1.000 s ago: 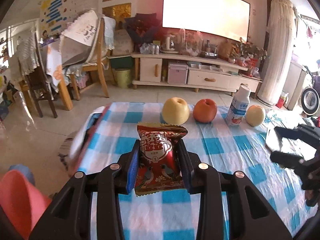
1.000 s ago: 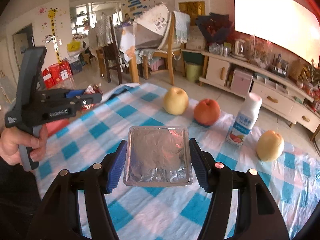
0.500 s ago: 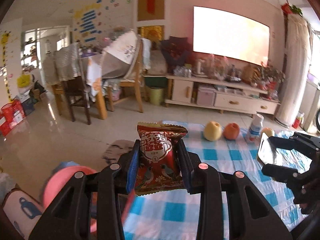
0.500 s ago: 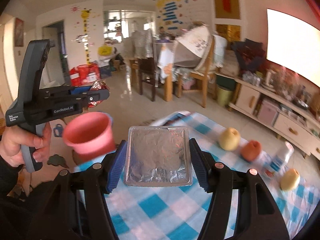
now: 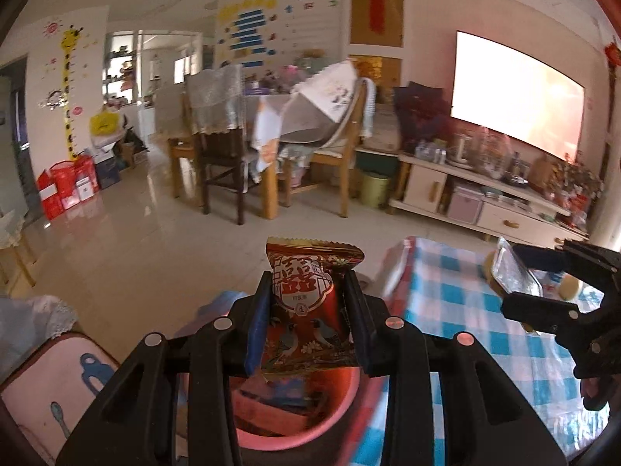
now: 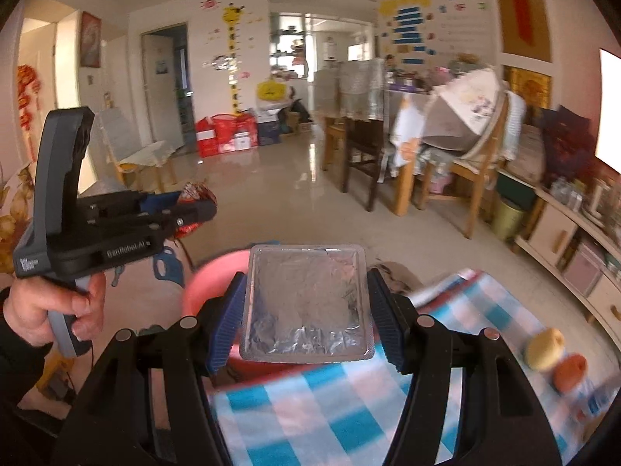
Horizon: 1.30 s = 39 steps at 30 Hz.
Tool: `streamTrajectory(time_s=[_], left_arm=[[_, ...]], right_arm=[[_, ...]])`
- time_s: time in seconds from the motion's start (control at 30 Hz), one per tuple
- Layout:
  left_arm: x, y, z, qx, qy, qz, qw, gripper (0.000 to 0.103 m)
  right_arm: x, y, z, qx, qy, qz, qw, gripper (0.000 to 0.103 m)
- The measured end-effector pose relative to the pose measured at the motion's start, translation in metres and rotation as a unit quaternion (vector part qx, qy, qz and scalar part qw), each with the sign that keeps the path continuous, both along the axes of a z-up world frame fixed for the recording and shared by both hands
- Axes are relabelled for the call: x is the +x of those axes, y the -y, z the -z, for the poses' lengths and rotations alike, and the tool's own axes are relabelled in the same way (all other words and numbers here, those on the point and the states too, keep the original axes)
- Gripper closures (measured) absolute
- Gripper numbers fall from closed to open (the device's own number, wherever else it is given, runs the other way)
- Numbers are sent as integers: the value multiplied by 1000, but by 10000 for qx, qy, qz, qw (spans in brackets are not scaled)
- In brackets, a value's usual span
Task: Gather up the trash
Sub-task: 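Carry the wrapper and foil tray over the pink bucket and open both tools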
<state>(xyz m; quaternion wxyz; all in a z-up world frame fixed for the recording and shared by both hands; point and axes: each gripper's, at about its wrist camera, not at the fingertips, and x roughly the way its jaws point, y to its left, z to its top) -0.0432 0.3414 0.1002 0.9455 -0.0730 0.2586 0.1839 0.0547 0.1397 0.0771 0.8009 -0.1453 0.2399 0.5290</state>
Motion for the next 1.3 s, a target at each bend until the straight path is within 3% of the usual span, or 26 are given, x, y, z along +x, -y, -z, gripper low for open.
streamTrajectory(time_s=[0.2, 0.43, 1.3], left_arm=[[1, -45, 21, -30, -92, -138, 9999, 66], [5, -72, 47, -113, -170, -166, 9997, 66], [40, -101, 137, -416, -705, -111, 9966, 65]], right_arm=[[6, -79, 17, -95, -142, -295, 9994, 40], [13, -123, 39, -159, -315, -385, 9986, 40], [44, -166, 116, -719, -830, -416, 9931, 40]])
